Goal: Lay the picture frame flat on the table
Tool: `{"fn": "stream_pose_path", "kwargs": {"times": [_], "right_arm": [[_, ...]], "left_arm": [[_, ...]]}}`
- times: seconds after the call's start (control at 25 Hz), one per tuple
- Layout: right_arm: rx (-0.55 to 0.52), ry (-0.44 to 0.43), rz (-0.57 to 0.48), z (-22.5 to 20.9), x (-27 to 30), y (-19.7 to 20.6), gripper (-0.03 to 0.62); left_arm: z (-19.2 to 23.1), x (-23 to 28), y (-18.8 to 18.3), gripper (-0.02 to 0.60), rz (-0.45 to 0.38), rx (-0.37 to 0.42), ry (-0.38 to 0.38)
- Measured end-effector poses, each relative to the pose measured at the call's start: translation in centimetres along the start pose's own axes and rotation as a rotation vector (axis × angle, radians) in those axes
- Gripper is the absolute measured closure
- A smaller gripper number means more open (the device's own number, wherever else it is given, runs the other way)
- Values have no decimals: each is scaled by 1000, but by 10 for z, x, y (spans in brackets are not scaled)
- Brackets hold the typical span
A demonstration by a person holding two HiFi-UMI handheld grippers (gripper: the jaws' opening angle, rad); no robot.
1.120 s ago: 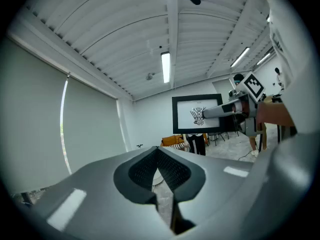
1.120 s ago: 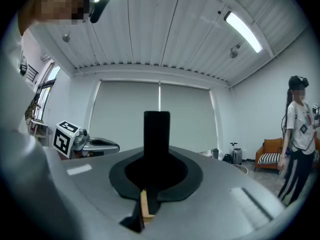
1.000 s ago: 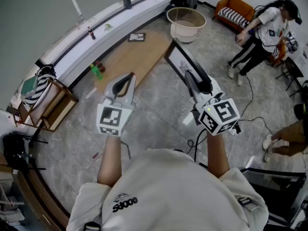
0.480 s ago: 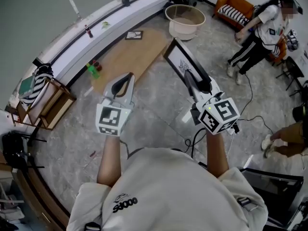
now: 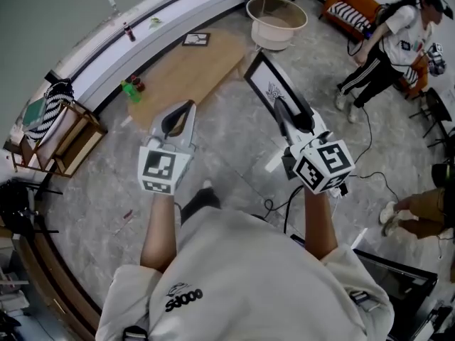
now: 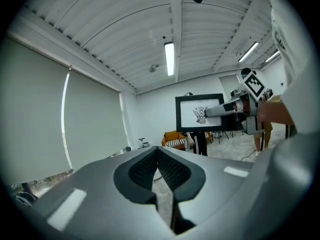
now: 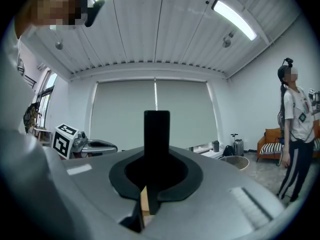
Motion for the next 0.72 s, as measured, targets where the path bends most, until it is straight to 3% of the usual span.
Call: {"fn": "stream_pose_path", "kwargs": {"times": [0.36,0.72], "right_arm": [[3,33,22,-46,28,11,579],[12,85,23,-105,101,24,579]], "left_arm": [[14,51,18,572,-9,-13,4],[74,134,50,572,-16,-17,18]]}}
Point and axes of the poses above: the fingertips, and each gripper's own axes: x forward along the fingers, z to its left, y out of its underside, the point moved 4 cm from there along -x, backward along the fingers, and after that the axes turned 11 degrees about -z, right-handed, at the moved point
